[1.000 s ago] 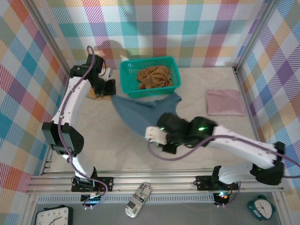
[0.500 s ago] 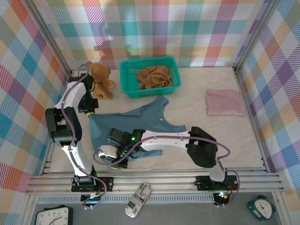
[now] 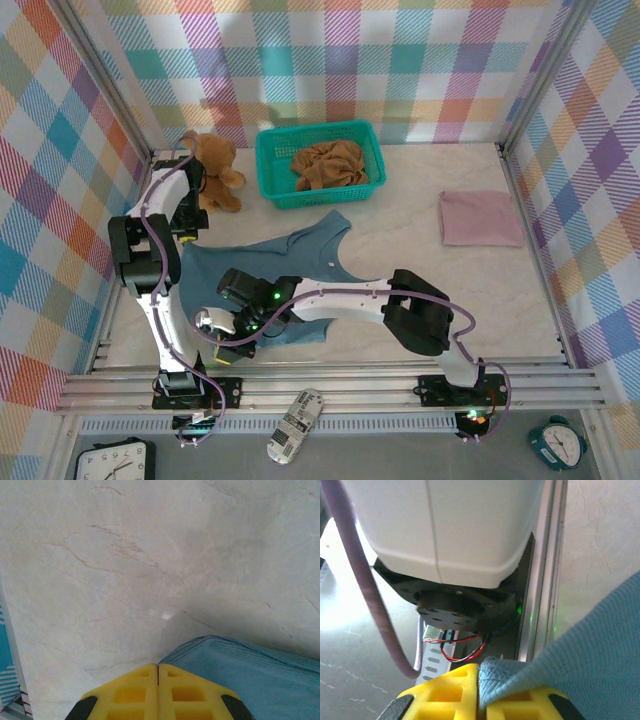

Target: Fold and stack the tank tops

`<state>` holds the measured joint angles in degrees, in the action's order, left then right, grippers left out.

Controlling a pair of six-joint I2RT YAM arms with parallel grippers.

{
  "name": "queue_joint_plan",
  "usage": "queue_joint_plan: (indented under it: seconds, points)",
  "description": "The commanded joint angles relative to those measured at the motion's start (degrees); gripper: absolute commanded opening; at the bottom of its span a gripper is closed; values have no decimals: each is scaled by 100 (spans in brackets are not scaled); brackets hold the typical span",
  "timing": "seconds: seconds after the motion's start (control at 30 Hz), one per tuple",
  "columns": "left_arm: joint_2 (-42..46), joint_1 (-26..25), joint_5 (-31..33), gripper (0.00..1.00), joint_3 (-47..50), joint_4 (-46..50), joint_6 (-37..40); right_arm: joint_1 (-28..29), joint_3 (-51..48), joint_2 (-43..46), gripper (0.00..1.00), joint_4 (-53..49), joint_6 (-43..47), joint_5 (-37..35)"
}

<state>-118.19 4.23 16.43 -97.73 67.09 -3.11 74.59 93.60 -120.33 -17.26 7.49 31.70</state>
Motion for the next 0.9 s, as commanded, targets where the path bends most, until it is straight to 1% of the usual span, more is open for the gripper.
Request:
queue_joint_plan:
  seconds: [0.0,0.07,0.17,0.2,0.23,0.27,0.33,0.37,0.43,0.47,0.5,0.53,0.57,0.63,0.73,0.8,0.87]
  points:
    - [-64,87,151,7,-44,5,82,-6,307,-491,21,-272,147,-41]
    - [-81,87,361,8,-30,52,87,-26,363,-560,36,-169,104,327]
    - [-49,104,631,9,-1,117,82,-122,-101,-183,47,215,-81,363]
    - [-30,104,702,10,-12,114,71,-182,-245,-41,49,233,-138,354]
    - [-15,103,770,15,-67,160,64,-311,-474,143,49,210,-142,312]
    - [26,104,779,20,-94,182,57,-448,-749,421,50,250,-399,201]
    - [117,102,775,26,-131,222,48,-767,-1369,880,51,249,-762,-208]
    - [173,104,758,31,-145,271,40,-972,-1621,1086,51,102,-940,-336]
    - [296,100,640,40,-174,405,21,-1274,-2208,1537,52,-72,-1454,-979]
    - [378,104,586,44,-185,479,-14,-1457,-2482,1747,52,-182,-1558,-1088]
    - [481,104,475,46,-173,526,-42,-1575,-2686,1911,52,-325,-1702,-1343]
    - [617,105,244,47,-140,565,-69,-1697,-2864,2058,53,-567,-1877,-1682]
    - [777,101,-105,48,-52,566,-135,-1851,-3004,2179,54,-743,-1967,-1794]
    - [1103,104,-942,49,283,471,-270,-2075,-3358,2391,54,-746,-2246,-1992]
    - [1453,65,-2143,49,939,296,-510,-2250,-3577,2412,56,-833,-2248,-2171]
    - [1646,15,-2647,48,1437,153,-626,-2406,-3621,2328,56,-966,-2235,-2350]
    - [1784,-43,-2817,48,1850,57,-645,-2625,-3767,2313,56,-973,-2346,-2506]
